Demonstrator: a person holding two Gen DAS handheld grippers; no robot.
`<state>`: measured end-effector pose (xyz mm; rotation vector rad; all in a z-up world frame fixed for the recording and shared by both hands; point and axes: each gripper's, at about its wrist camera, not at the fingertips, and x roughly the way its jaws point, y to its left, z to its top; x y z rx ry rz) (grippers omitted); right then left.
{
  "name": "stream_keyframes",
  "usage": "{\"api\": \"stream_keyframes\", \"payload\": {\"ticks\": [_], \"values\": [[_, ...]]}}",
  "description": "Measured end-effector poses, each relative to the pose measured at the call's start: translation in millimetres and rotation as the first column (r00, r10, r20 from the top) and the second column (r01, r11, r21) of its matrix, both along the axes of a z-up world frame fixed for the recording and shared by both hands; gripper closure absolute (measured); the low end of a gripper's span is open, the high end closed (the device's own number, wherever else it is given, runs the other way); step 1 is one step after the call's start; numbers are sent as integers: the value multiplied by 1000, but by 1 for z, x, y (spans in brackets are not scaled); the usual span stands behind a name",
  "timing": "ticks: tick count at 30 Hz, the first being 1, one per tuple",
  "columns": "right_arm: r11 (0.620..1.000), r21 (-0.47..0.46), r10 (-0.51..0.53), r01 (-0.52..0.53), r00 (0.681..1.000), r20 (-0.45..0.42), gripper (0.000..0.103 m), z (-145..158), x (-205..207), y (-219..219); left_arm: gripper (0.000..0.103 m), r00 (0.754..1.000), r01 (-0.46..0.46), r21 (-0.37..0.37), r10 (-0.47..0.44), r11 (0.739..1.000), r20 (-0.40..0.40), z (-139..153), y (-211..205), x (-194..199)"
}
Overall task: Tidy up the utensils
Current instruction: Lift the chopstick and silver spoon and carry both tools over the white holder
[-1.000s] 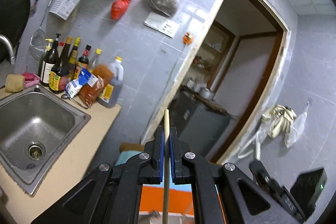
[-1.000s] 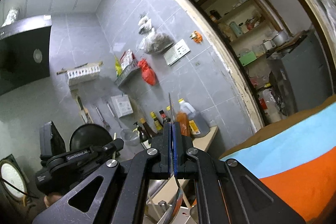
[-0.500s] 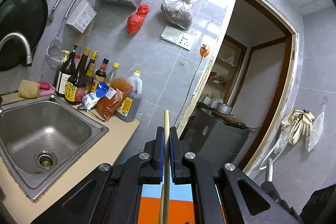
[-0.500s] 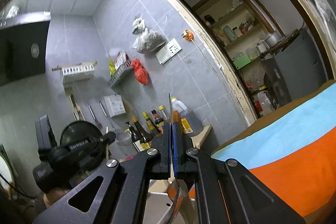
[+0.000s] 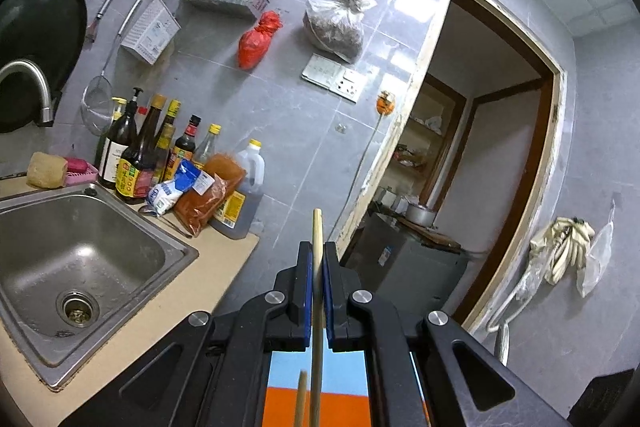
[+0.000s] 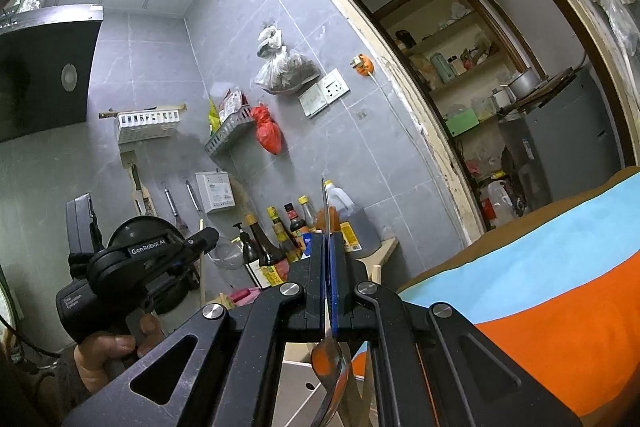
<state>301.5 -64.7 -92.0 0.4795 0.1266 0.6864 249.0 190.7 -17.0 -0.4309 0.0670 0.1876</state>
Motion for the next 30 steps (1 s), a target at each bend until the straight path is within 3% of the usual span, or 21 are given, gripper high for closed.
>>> {"api": "stream_keyframes", "payload": {"ticks": [8, 16, 25, 30], "values": [[1000, -2, -17, 17, 999, 40, 101, -2, -4, 1, 98, 999, -23, 55, 22, 998, 32, -7, -13, -7], [999, -29, -12, 13, 999, 35, 101, -2, -6, 2, 98, 1000, -4, 55, 3, 999, 8, -15, -18, -13], [995, -96, 6, -6, 1000, -3, 101, 4, -11, 1, 98, 992, 74, 29, -71, 997, -104, -17, -17, -20], [991, -137, 0, -8, 999, -52, 100, 9, -14, -1, 97, 970, 148, 31, -139, 988, -201, -17, -21, -17]]}}
